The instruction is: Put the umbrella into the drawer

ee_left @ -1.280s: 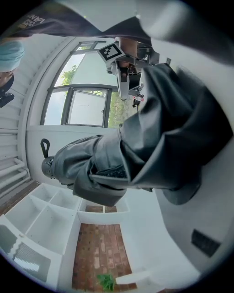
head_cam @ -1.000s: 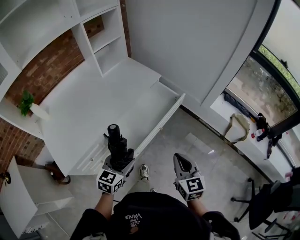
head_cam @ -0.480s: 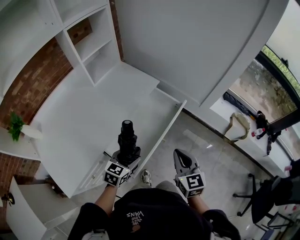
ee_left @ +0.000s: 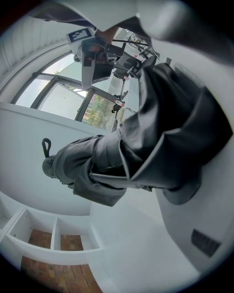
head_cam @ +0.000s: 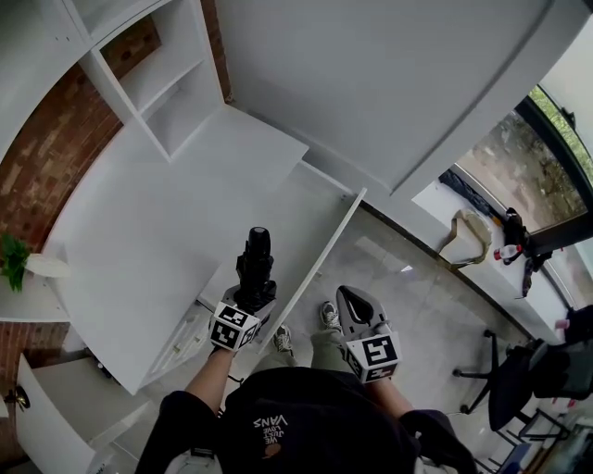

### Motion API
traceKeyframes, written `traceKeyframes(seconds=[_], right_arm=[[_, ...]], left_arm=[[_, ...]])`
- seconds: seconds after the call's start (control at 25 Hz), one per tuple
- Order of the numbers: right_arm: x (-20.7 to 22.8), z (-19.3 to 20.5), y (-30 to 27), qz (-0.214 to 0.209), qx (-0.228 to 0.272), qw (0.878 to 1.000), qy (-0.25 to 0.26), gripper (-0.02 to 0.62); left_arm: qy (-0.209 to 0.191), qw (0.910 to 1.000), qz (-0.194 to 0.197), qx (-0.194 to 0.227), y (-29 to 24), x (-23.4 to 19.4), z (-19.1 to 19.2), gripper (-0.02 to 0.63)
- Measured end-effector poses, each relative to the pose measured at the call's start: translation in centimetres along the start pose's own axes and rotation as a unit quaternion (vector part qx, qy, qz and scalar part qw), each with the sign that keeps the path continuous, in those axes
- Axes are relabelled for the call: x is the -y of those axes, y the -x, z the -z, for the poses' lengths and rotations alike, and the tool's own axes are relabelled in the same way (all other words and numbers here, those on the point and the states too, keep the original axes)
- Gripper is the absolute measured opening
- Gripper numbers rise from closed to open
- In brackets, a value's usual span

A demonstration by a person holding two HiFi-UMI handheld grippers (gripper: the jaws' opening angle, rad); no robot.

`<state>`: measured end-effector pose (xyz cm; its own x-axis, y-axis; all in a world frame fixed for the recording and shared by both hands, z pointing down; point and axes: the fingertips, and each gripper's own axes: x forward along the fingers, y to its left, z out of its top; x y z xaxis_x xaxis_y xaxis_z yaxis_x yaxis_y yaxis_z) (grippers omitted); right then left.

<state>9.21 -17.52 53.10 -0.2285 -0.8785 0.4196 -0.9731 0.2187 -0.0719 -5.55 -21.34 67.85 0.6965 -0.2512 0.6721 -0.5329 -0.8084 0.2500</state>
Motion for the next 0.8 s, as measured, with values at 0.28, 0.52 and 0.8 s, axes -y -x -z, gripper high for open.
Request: traceKeyframes(seconds=[0.28,0.52,0.8], right_arm=[[1.5,1.3,-2.2,-0.047,-0.033,0.998,0.012,-0.002],[2.2,2.4,-4.0,-0.082,-0.052,0.995,0.018,-0.002],[2.1,3.7,-5.2,-0.110,-0.070,0.991,0.022,-0.002]], left_arm=[[0.035,0.9976,-0.012,-0.059,-3.9,-1.4,2.5,0.265],[0.038,0.9923,-0.018,-0.116,-6.5,-2.5,4.7,0.266],[0.034,0.9838,-0.025,-0.175,-9.0,-3.6,6.4,0.265]])
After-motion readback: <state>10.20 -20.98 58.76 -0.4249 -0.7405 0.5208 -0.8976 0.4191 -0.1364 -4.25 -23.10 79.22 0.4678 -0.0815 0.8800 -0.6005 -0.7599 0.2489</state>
